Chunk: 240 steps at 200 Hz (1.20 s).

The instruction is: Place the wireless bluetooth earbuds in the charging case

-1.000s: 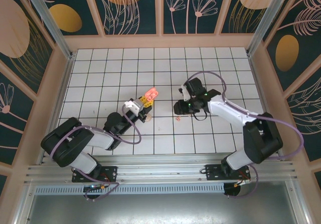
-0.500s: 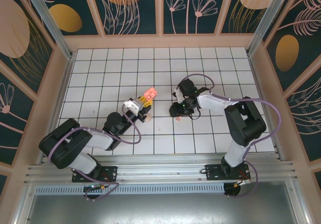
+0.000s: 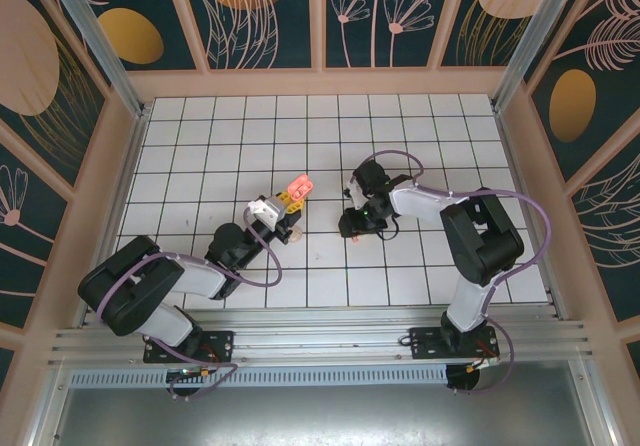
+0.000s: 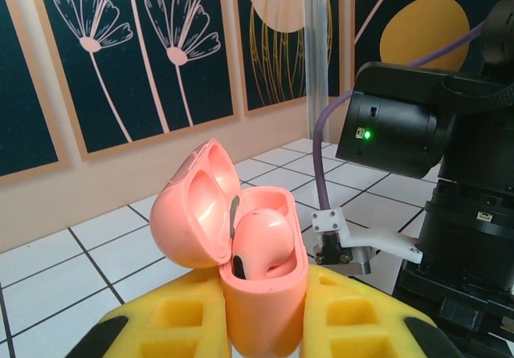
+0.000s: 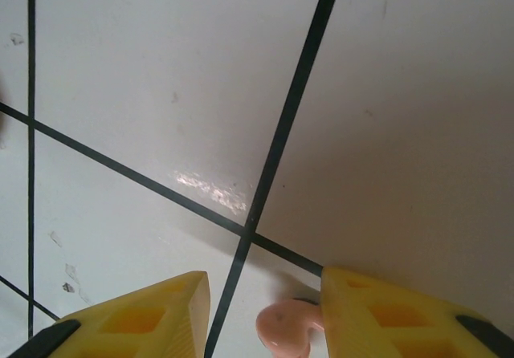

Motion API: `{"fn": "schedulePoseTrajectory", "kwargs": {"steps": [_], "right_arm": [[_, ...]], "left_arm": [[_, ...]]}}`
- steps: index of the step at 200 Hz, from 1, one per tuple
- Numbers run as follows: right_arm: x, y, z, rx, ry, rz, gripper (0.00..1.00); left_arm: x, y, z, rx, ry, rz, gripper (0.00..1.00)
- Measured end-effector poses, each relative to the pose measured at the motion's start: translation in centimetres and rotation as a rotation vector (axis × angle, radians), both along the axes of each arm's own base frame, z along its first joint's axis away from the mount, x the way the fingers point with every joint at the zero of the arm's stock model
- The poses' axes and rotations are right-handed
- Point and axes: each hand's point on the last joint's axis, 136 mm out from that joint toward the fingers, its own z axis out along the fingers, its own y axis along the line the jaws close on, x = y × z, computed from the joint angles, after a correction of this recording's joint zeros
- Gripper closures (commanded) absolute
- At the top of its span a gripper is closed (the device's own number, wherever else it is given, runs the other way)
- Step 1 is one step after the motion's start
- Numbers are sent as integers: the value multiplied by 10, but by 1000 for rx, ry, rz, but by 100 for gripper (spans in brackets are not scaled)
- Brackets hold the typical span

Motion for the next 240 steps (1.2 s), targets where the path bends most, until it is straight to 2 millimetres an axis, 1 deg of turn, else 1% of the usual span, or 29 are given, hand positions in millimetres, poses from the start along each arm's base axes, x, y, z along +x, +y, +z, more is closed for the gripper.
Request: {"fn": "schedulePoseTrajectory", "kwargs": {"steps": [26, 65, 98, 116, 130, 148, 167, 187, 223, 240], "right_arm": [[-4, -3, 0, -11, 11, -3, 60], [-17, -10, 7, -9, 23, -11, 61], [-25, -14, 4, -22, 51, -14, 62], [-27, -16, 5, -30, 59, -19, 59], [-27, -20, 6, -52, 55, -23, 58], [-23, -23, 13, -81, 22, -9, 58], [-13, -20, 22, -109, -42, 35, 59], [-8, -19, 27, -152, -108, 107, 58], [-14, -13, 24, -231, -189, 282, 57], [-16, -10, 21, -249, -204, 333, 56]], "left_arm": [[1, -1, -1, 2, 2, 0, 92], [2, -2, -1, 3, 4, 0, 93], [3, -2, 0, 0, 1, -1, 92], [3, -3, 0, 0, 1, -1, 93], [3, -3, 0, 0, 1, -1, 93], [3, -3, 0, 1, 1, -1, 93], [3, -3, 0, 3, 3, -1, 93], [3, -3, 0, 3, 4, -1, 93], [2, -2, 2, 0, 0, 0, 93], [2, -2, 2, 0, 0, 0, 93]]}}
